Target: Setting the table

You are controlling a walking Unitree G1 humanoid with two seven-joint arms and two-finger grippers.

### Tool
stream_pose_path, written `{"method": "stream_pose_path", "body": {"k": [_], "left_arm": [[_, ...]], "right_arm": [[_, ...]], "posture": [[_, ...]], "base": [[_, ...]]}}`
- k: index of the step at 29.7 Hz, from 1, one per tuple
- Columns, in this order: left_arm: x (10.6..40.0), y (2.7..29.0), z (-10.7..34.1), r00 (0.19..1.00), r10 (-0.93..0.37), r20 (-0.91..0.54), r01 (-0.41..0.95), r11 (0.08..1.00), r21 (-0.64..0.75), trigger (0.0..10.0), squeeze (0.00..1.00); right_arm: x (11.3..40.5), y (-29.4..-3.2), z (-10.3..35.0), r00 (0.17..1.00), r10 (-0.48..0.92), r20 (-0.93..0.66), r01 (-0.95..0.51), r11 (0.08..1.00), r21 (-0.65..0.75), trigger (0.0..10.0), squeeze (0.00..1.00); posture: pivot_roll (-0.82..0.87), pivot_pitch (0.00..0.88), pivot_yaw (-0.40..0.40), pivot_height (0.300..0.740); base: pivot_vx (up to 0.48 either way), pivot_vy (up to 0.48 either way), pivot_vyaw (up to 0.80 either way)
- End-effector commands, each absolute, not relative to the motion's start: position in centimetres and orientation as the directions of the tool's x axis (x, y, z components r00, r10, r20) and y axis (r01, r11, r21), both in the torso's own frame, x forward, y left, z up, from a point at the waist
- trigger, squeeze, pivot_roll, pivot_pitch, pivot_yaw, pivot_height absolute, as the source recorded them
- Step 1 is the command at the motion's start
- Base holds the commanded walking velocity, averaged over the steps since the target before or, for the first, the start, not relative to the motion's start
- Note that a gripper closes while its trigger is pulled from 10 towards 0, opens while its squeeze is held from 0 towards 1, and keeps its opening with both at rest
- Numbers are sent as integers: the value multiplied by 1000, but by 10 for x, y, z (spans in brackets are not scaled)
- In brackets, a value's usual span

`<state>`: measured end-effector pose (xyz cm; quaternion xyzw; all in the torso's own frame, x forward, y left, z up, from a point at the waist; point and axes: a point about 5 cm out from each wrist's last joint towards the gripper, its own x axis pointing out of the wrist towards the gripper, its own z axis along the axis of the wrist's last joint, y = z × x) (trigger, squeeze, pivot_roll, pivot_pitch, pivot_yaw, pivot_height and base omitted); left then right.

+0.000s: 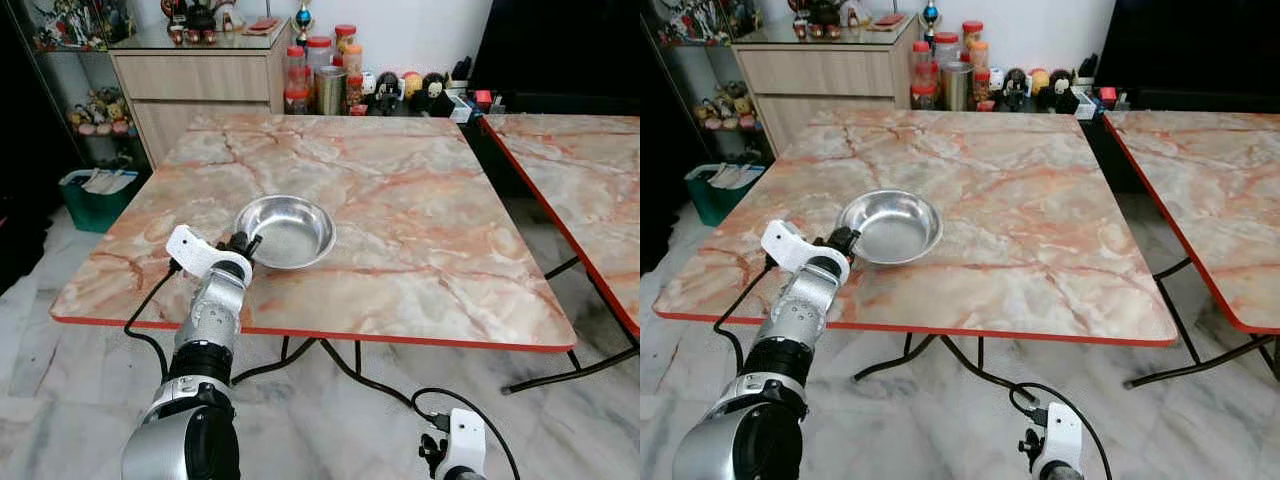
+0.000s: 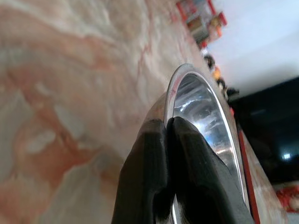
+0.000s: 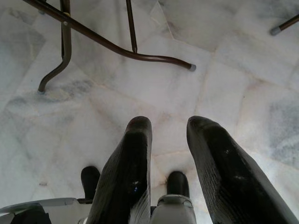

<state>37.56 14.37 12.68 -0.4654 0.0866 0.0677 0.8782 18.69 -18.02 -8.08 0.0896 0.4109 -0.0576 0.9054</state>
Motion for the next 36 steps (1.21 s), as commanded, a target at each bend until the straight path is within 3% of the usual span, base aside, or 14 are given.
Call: {"method": "stream_pose_path", "body": {"k": [1,25,26,27,28,36], "left_arm": [[376,134,126,972,-12,-235,-189,556,-810,10000,0],[365,128,104,941,-57,-332,-231,608,-759,10000,0],[364,129,104,941,-58,-333,-230,612,-757,10000,631],[364,129,104,941,-58,-332,-229,613,-756,10000,631],[364,130,104,942,-57,-332,-229,615,-755,10000,1000],[363,132,104,943,-53,-329,-227,623,-749,10000,1000]], "right_arm": [[190,-179,-79,659,-28,-752,175,978,116,10000,0],[188,-180,-80,655,-31,-755,179,977,115,10000,0],[188,-179,-80,654,-30,-756,177,977,115,10000,0],[188,-179,-80,654,-29,-756,177,977,115,10000,0],[188,-179,-80,654,-29,-756,176,978,115,10000,0],[189,-179,-80,654,-28,-756,175,978,115,10000,0]], "posture": [[-24,0,-7,736],[-21,0,-7,736],[-21,0,-7,736],[-21,0,-7,736],[-19,0,-8,736],[-20,0,-9,736]], "base": [[0,0,0],[0,0,0],[0,0,0],[0,0,0],[0,0,0],[0,0,0]]}}
